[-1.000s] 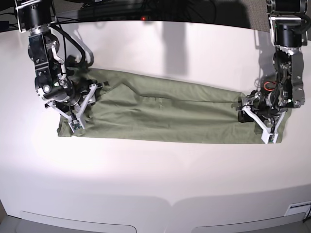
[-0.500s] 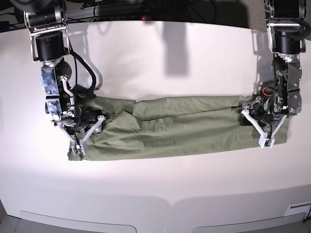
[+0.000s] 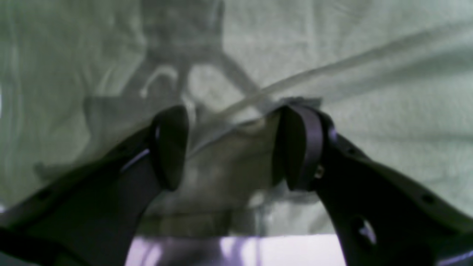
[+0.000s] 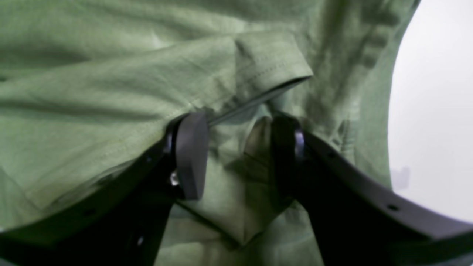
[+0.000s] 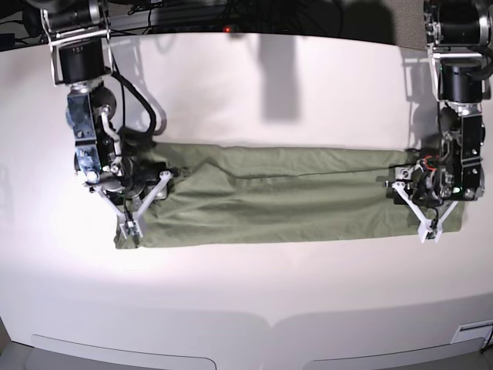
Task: Fold the T-shirt properly
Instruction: 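Open the left gripper and move it away from the strip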
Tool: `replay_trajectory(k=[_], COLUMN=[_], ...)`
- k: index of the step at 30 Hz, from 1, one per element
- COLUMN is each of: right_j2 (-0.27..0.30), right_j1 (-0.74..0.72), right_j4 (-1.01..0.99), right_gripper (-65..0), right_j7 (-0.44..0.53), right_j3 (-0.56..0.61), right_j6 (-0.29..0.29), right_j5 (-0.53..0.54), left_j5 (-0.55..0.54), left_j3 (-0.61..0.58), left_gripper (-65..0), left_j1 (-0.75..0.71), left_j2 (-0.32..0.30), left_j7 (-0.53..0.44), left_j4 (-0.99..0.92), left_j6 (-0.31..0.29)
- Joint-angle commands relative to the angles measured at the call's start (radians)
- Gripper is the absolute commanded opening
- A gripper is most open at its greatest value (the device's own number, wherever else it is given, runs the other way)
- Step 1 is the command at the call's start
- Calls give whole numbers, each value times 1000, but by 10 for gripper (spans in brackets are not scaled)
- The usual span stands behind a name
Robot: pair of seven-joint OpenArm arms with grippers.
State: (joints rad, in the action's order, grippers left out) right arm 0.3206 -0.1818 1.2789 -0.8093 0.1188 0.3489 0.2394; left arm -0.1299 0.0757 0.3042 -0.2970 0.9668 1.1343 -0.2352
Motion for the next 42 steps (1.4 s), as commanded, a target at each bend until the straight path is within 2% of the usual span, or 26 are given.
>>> replay_trajectory(k=[1,7,10,12,16,19,22,27,31,33,35,39,42], right_j2=[6,6,6,6,6,6,6,6,6,5,3,3,4], right_j1=[-15,-15,-15,-15,-15,-15,-15,-15,-15,-15,-15,-15,-15], right_j4=[36,226,312,355,407,417,417,417,417,417,417,417,417], right_gripper=[-359,-359,-359,-359,-359,-359,-359,-359,-359,-359,-359,-359,-359], right_j7=[-33,-68,-83,-94,-101,-101,-105,-104,-104,-104,-104,-106,-106], right_j3=[-1,-1,-1,-1,-1,-1,-1,-1,-1,-1,-1,-1,-1], right_j6=[6,6,6,6,6,6,6,6,6,6,7,7,7], right_j5=[4,4,4,4,4,5,5,8,8,8,8,8,8], left_j5=[25,25,25,25,26,26,26,28,27,-15,-68,-205,-286], left_j3=[2,2,2,2,2,2,2,2,2,2,2,2,2], left_gripper=[-264,-262,-197,-196,-196,-196,-197,-197,-197,-197,-197,-198,-198], left_j1=[27,76,97,109,120,129,134,134,134,134,134,142,187], left_j2=[-19,-22,-22,-22,-37,-82,-153,-269,-329,-358,-384,-425,-438], left_j7=[9,2,7,14,0,-3,-53,-110,-116,-117,-116,-116,-103], left_j4=[8,8,8,9,8,8,8,8,7,4,-5,-82,-233], left_j6=[26,25,25,24,-14,-43,-41,52,60,59,14,-175,-319])
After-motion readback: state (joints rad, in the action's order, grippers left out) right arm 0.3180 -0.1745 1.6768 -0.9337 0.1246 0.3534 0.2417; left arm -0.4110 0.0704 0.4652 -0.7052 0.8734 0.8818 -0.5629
